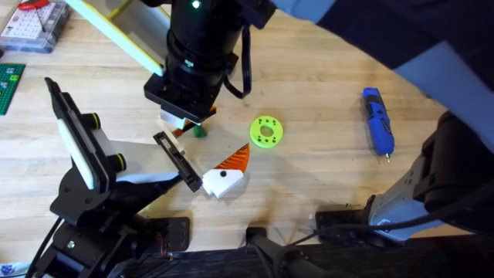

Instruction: Pick up the gripper from the table and insert it into the empty holder that is missing its gripper. Then pick up a screw, insert it into the mounting hole, and use the screwdriver to tighten it. Finally, clean up the table by picking up the vegetable and placing it into the bucket.

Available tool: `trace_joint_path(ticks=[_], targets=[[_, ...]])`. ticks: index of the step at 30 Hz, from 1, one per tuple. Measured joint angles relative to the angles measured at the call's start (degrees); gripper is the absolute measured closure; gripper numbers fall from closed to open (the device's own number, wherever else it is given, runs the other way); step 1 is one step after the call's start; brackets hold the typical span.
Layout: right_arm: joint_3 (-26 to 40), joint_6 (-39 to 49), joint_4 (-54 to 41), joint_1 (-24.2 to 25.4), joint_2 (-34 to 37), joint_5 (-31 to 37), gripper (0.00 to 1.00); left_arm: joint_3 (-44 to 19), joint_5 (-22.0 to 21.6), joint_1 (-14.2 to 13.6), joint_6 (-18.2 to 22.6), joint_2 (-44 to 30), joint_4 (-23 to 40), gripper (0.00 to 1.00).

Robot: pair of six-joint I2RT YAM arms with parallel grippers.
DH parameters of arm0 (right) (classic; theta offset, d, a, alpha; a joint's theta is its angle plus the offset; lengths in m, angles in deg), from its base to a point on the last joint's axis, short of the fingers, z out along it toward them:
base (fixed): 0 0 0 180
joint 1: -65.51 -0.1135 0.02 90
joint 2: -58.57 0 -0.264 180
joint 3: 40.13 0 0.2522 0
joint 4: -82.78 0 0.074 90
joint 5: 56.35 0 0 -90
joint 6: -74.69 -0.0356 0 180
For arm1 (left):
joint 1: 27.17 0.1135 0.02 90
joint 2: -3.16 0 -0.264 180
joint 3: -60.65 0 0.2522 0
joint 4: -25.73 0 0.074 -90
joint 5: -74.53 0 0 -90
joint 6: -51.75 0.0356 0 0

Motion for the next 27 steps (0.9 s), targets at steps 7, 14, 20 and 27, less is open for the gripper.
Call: trace_joint_path(ticks=[7,14,20,27], targets=[[0.0,-0.03,0.74,0.02,0.0,0.02,0.994,0.0,0.02,0.0,-0.02,0.0,0.07,0.009],[0.0,-0.04,1.53,0.02,0.0,0.02,0.994,0.0,0.02,0.0,-0.02,0.0,0.07,0.009],[0.0,-0.04,1.56,0.02,0.0,0.02,0.994,0.0,0.02,0.0,-0.02,0.0,0.07,0.009],[0.0,-0.02,1.84,0.02,0.0,0.02,0.994,0.0,0.02,0.0,-0.02,0.0,0.07,0.009]])
